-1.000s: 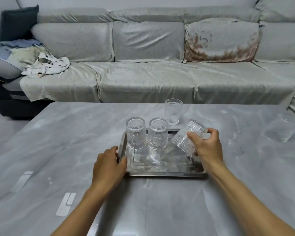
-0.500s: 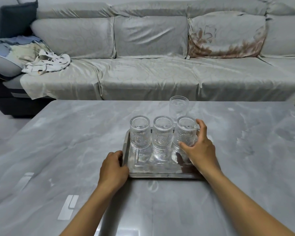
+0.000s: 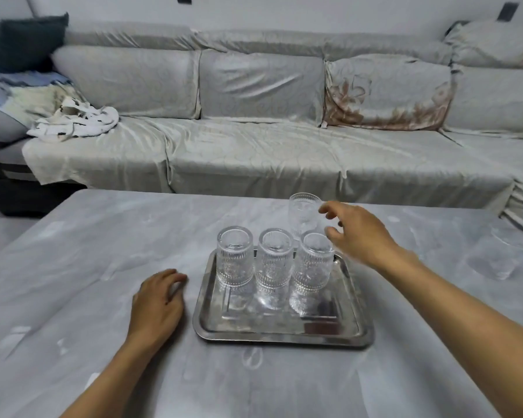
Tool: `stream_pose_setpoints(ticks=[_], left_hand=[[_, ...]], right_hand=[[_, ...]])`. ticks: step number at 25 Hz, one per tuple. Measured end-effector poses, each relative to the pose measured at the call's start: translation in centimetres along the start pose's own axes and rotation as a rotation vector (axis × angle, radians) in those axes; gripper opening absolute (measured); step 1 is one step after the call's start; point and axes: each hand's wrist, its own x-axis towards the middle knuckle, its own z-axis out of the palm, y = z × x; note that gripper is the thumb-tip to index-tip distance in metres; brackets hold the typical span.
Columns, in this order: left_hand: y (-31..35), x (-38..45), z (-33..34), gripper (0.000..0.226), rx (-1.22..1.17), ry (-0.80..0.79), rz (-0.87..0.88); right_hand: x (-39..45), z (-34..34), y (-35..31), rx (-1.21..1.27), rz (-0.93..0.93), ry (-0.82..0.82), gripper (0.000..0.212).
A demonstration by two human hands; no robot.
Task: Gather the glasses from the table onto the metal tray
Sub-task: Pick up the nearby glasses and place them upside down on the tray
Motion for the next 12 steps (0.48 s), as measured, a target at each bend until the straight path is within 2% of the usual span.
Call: stream_pose_setpoints(ticks=[4,6,8,12], left_hand=[[-1.1,0.4,1.2,0.030,-0.031,-0.042,0.023],[-1.4,0.8,1.4,0.030,-0.059,-0.015,0.023],[-1.9,0.9,2.0,0.031,-0.024,-0.005,0.023],[-1.9,1.2,1.8,0.030,0.007,0.014,0.051]], right_hand=[[7.0,1.7,-0.7,-0.017,0.103,-0.301,0.050],[8.9,3.1,-0.5,-0.115,0.116,-0.394,0.041],[9.6,4.0,-0.2,-0.144,0.089,-0.388,0.026],[8.4,2.3,-0.1,-0.097,0.041,-0.212,0.011]])
